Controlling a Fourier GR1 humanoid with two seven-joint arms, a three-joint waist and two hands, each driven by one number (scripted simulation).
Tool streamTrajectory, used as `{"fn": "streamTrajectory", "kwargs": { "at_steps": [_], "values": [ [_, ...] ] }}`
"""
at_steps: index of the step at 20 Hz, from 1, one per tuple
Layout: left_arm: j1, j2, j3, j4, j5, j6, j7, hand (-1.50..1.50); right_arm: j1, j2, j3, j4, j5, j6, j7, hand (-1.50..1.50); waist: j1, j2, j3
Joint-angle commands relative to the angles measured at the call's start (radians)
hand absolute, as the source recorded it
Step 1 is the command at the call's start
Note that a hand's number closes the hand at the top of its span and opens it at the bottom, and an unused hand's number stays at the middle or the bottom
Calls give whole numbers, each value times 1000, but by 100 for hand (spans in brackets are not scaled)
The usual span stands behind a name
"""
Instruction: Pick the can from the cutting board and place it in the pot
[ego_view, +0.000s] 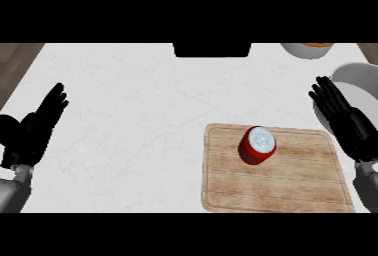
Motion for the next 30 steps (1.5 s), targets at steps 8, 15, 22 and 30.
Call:
{"fn": "streamTrajectory", "kwargs": {
  "at_steps": [8, 15, 22, 30],
  "values": [
    [-156, -156, 18, -104, 60, 32, -82, 0, -436, -142, 87, -62, 84, 455, -112, 150, 110, 42, -27],
    [-185, -206, 19, -91, 62, 54, -96, 0, -502, -147, 105, 53, 148, 768, -498, -150, 81, 54, -19],
    [-172, -200, 33, -88, 49, 65, -107, 0, -571, -260, 201, 28, 384, 727, -630, -150, 77, 44, -22],
    [-171, -210, 32, -67, 40, 64, -103, 0, -633, -313, 413, 12, 625, 572, -785, -150, 54, 34, -25]
  ]
}}
